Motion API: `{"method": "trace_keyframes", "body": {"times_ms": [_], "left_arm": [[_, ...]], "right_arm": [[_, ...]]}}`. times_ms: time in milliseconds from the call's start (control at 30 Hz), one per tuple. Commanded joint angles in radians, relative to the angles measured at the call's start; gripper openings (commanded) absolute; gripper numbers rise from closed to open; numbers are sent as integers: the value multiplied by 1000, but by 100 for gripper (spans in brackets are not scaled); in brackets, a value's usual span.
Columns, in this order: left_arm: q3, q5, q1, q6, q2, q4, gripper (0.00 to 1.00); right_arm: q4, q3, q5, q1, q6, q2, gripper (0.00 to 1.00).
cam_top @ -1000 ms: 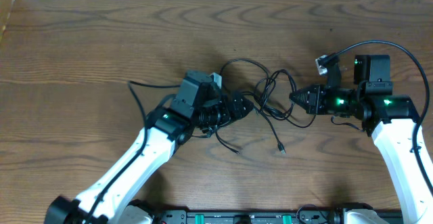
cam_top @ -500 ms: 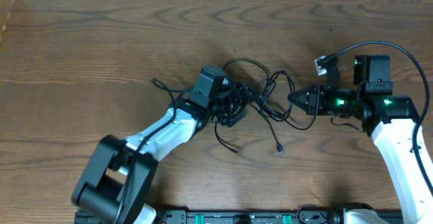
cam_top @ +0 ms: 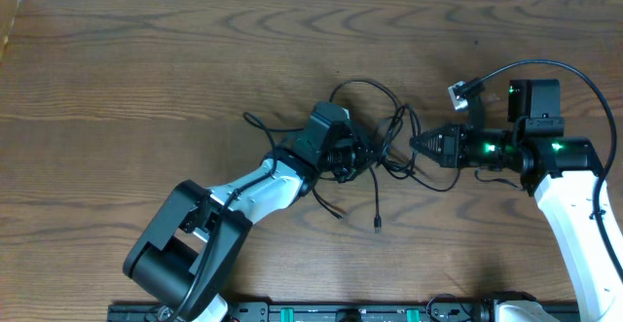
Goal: Untangle cables
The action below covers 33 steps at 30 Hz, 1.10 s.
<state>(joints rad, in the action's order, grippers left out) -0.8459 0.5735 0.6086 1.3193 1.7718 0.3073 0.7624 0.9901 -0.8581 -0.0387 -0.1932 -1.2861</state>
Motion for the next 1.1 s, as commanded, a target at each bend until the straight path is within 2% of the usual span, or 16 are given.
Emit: {"method": "trace_keyframes", "body": {"times_ms": [0,67,200,267,433,667,933,1067], "left_arm": [[-9,-24,-56,-43,9,-22,7],[-9,6,-92,-43,8,-21,8],[-9,102,-166,-42,5,-20,8],[-9,150,-195,-42,5,-20,8],[-9,187,-203,-2,5,-16,8],[-9,185,-203,3,5,17,8],[-9,201,-188,30,5,17,8],[-9,221,-182,48,5,17,8]], "right_arm": [[37,4,98,-2,14,3,1],[79,4,197,-2,0,3,2],[182,4,491,-2,-127,3,2],[210,4,534,-2,-144,3,5],[225,4,433,-9,-81,3,11],[195,3,86,-77,99,3,31],[-68,-21,93,-203,97,3,43],[-180,-43,169,-261,93,-21,43]]}}
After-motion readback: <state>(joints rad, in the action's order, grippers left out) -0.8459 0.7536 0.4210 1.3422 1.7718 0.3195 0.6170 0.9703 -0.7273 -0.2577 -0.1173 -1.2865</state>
